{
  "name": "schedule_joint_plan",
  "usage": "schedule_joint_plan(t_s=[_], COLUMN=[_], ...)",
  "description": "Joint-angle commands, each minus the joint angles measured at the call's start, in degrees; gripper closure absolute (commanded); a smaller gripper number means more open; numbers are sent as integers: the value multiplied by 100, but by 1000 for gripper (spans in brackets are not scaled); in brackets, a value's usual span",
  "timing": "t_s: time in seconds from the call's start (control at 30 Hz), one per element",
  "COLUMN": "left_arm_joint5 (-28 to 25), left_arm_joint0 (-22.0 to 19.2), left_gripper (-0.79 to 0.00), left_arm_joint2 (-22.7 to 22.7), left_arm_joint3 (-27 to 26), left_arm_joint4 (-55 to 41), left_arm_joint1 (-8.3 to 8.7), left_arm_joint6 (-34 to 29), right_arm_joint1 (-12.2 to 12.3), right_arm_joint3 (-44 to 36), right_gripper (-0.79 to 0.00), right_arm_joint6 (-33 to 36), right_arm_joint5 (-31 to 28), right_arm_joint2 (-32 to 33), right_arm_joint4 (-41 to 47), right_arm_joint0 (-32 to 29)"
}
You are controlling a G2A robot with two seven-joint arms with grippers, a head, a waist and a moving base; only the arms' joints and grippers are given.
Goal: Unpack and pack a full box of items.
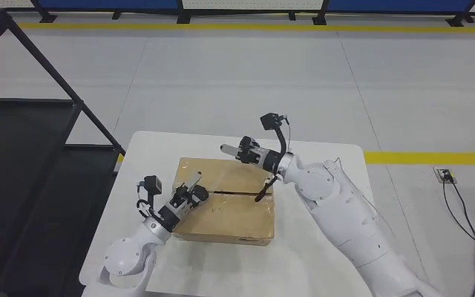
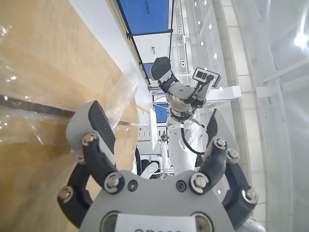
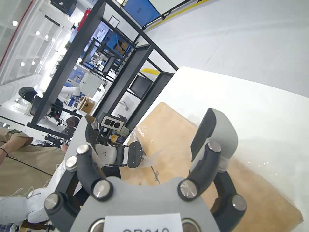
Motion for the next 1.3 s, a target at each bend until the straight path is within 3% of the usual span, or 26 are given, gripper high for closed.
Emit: schedule_joint_plan(t_s=[0.0,0.13,0.43,0.6,0.8,1.07,1.13,1.27], left_arm_joint5=[-6,-143,-192,-139,-234,-285,-253,-234], left_arm_joint0=[1,82,329,380,540,780,770,751], left_gripper=[-785,-785,-785,-785,-785,-785,-785,-785], left_arm_joint2=[-13,-152,-902,-1125,-1151,-1153,-1125,-1033], left_arm_joint3=[5,-90,-378,-366,-341,-326,-311,-367], left_arm_joint4=[-34,-235,-846,-864,-826,-786,-812,-764], left_arm_joint1=[0,0,57,84,92,89,87,81], left_arm_joint6=[26,168,330,335,288,421,410,405], right_arm_joint1=[-50,-87,5,69,97,95,84,2], right_arm_joint3=[17,174,311,305,1086,1084,1025,1573], right_gripper=[-785,-785,-785,-785,-785,-785,-785,-785], right_arm_joint6=[-282,-358,598,-42,155,193,591,722], right_arm_joint5=[289,183,-59,239,213,226,330,250], right_arm_joint2=[-100,14,407,620,671,660,596,427], right_arm_joint4=[-194,216,872,228,-157,-135,-36,-22], right_arm_joint0=[42,19,-61,-35,292,262,239,510])
